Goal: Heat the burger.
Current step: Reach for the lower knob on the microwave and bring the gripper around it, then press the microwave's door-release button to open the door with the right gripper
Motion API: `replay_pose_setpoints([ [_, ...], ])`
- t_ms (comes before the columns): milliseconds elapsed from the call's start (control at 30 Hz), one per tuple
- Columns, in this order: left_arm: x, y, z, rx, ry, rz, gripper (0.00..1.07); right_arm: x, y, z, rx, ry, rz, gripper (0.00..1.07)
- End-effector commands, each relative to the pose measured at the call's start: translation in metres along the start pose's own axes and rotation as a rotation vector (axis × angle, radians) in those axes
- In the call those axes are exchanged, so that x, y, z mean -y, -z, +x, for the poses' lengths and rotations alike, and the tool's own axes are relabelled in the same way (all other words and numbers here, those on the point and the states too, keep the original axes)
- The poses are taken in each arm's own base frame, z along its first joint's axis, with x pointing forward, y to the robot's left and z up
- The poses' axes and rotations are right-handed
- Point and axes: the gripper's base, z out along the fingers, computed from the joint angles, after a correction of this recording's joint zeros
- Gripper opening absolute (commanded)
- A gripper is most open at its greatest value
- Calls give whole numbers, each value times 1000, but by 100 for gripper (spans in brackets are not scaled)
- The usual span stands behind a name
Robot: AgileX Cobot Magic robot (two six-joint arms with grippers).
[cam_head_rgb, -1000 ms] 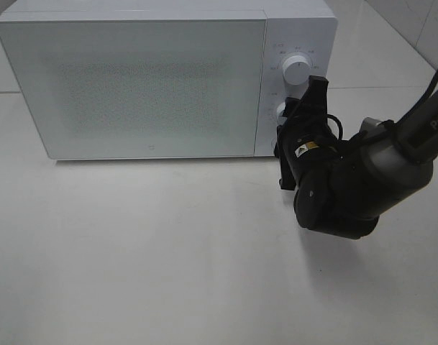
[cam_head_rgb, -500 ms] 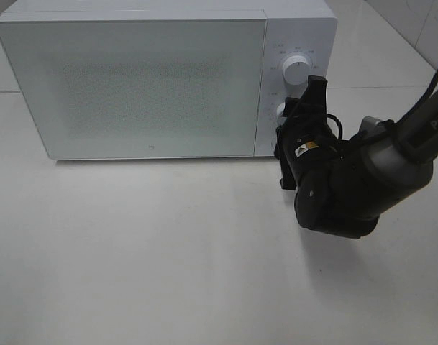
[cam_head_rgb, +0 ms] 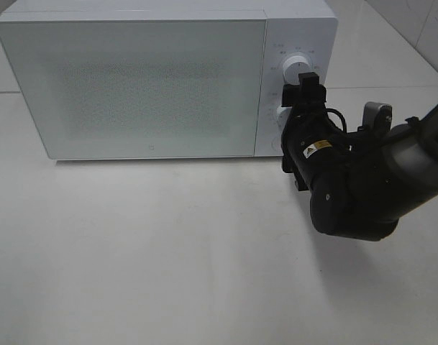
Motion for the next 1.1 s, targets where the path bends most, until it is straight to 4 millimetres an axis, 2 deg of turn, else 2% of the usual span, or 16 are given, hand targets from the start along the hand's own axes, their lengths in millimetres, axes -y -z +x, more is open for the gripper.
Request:
replay_pose_setpoints([
  [33,1,4,2,35,2,2,98,-2,9,-4,-33,49,5,77],
  [267,1,4,2,35,2,2,98,-3,27,-9,-117,210,74,76],
  [300,1,4,2,35,2,2,98,-4,32,-8,-170,327,108,76],
  [367,1,4,2,35,2,2,98,-6,33,-6,-197,381,122,76],
  [400,1,4,2,35,2,2,98,-11,38,-4,-273,529,146,76],
  [433,1,4,2,35,2,2,98,-11,38,-4,-273,529,146,76],
  [500,1,4,2,35,2,2,98,-19,45,-2,-357,706,157,76],
  [533,1,4,2,35,2,2,98,-19,45,-2,-357,706,157,76],
  [567,1,4,2,35,2,2,98,-21,47,-2,-383,778,150,76],
  [600,1,4,2,35,2,2,98,-24,51,-2,-425,926,138,76],
  [633,1,4,2,35,2,2,98,-24,51,-2,-425,926,138,76],
  [667,1,4,2,35,2,2,98,-26,54,-2,-473,1039,137,76],
  [733,1,4,2,35,2,2,98,-27,55,-1,-505,1097,142,76],
  [767,1,4,2,35,2,2,98,-28,57,1,-582,1192,157,76],
  [967,1,4,2,35,2,2,98,-39,52,-9,-783,1357,217,76],
  [1100,1,4,2,35,2,2,98,-47,54,-17,-864,1401,248,76],
])
